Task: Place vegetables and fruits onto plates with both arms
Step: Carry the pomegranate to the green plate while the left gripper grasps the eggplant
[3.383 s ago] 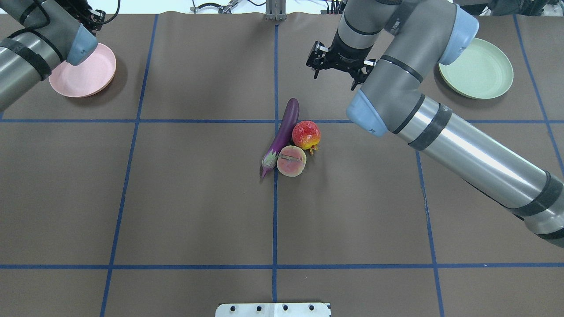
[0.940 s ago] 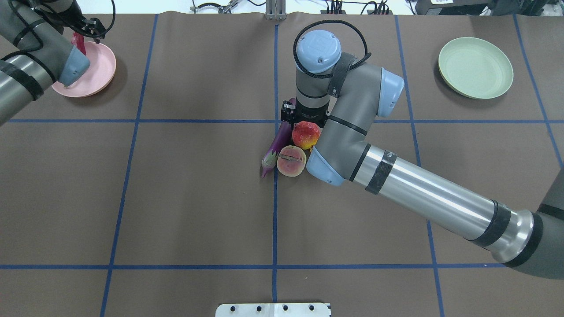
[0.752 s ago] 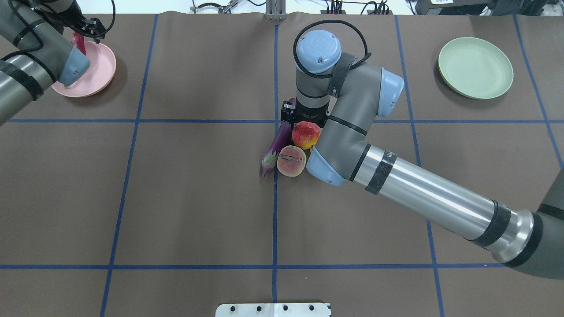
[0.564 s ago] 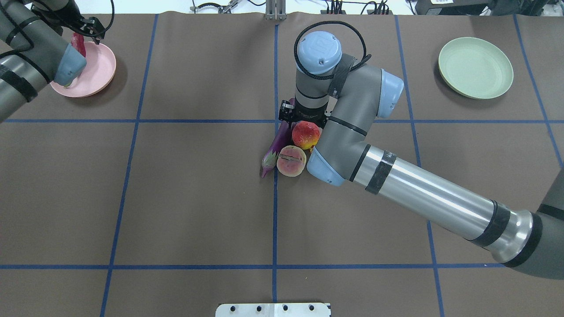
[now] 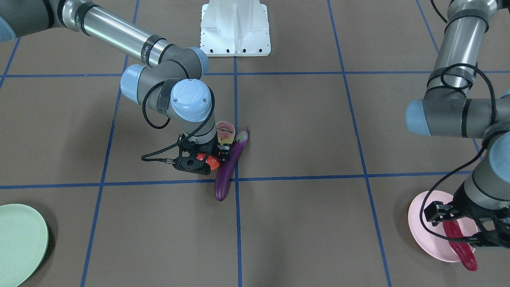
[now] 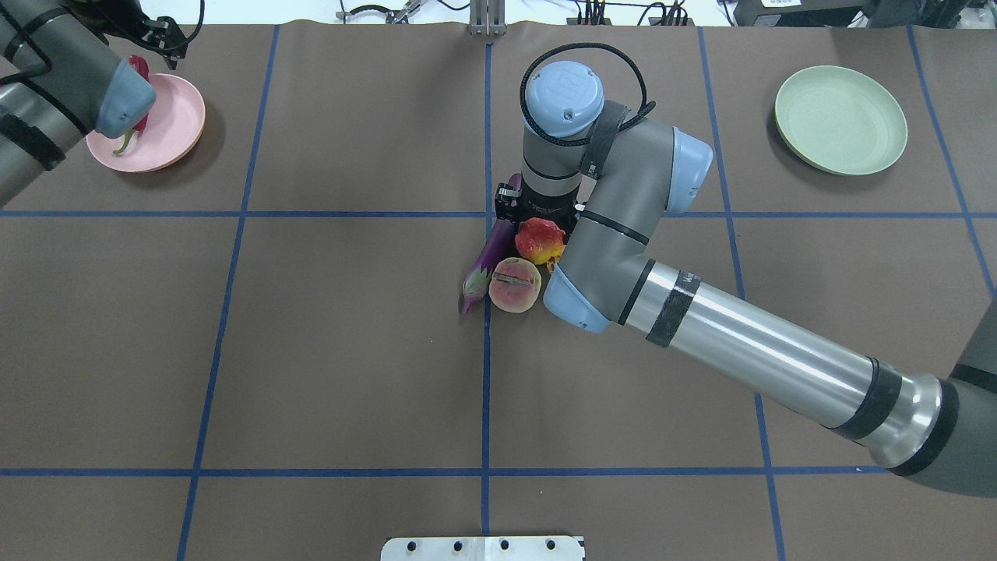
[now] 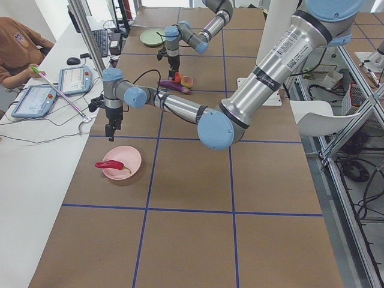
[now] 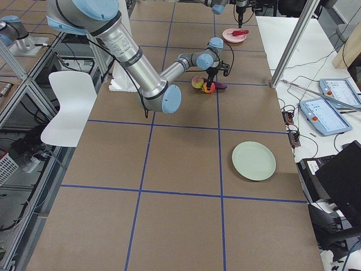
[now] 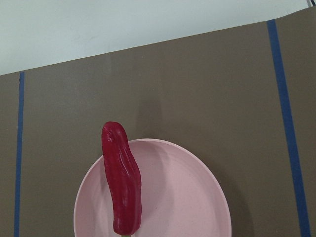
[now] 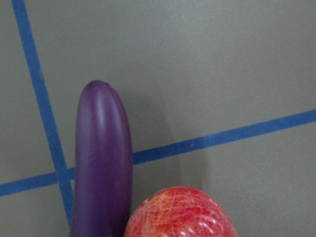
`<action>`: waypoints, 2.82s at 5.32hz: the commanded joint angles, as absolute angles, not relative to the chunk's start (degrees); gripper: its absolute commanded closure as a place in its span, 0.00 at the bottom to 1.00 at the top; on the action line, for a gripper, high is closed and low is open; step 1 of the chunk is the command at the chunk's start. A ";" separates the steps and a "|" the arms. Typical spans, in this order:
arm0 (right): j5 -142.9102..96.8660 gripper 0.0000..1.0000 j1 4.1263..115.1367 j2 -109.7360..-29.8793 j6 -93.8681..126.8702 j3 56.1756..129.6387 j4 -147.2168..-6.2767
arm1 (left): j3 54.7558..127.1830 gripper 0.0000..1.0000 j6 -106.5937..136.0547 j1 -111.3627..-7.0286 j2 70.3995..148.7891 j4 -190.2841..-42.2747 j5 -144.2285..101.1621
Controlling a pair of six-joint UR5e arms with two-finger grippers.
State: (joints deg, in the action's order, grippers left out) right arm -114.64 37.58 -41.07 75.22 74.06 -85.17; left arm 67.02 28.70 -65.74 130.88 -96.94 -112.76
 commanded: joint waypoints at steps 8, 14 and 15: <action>-125.69 1.00 66.95 -58.18 40.82 90.99 -92.38 | 57.18 0.00 60.21 -40.28 153.69 -106.06 -114.84; -124.98 1.00 71.89 -58.09 30.15 76.07 -83.90 | 51.68 0.26 60.47 -34.19 154.25 -112.59 -108.72; -124.89 1.00 72.24 -58.01 30.06 74.63 -82.63 | 51.77 0.73 60.99 -34.10 154.25 -112.59 -108.72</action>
State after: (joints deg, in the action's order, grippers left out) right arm -124.97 71.83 -58.05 30.18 76.55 -84.57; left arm 51.78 60.62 -34.25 154.25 -112.50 -108.79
